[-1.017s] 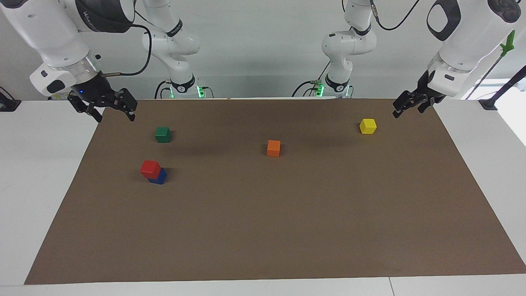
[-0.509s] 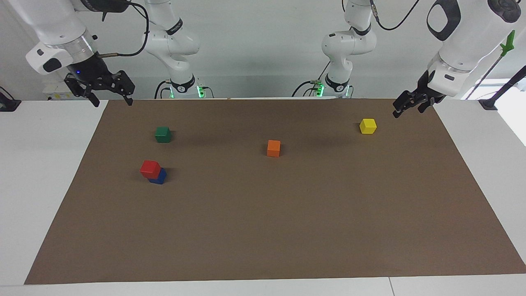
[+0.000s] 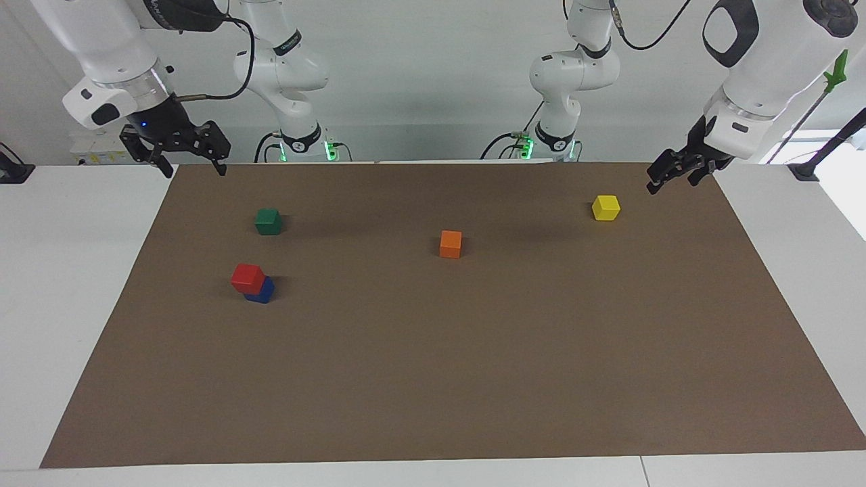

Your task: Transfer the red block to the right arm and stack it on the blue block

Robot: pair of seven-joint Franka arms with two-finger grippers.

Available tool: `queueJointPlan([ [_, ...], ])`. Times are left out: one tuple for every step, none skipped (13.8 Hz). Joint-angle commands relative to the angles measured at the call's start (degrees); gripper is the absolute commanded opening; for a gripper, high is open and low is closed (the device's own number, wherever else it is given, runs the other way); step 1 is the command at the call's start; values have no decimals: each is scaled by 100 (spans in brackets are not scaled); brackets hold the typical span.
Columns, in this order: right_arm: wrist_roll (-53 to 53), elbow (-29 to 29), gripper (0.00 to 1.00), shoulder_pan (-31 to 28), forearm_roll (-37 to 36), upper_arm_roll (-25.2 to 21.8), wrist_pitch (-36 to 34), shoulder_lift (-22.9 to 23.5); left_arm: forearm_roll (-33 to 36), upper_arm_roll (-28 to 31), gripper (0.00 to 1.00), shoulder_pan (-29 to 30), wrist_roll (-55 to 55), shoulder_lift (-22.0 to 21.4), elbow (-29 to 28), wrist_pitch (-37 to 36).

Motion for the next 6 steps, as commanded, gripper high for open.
queueJointPlan([
  [-101, -205, 100, -55, -164, 43, 136, -167, -69, 43, 100, -11, 43, -157, -182, 68],
  [-101, -205, 100, -64, -165, 43, 136, -167, -69, 43, 100, -11, 43, -157, -182, 68],
  [-109, -205, 100, -73, -165, 43, 136, -167, -69, 43, 100, -11, 43, -157, -182, 59],
  [-110, -196, 100, -73, -165, 43, 136, -158, -69, 43, 100, -11, 43, -157, -182, 59],
  [-92, -187, 100, -73, -165, 43, 145, -158, -69, 43, 100, -11, 43, -157, -182, 67],
  [-92, -179, 100, -73, -165, 43, 145, -158, -69, 43, 100, -11, 43, -157, -182, 59],
])
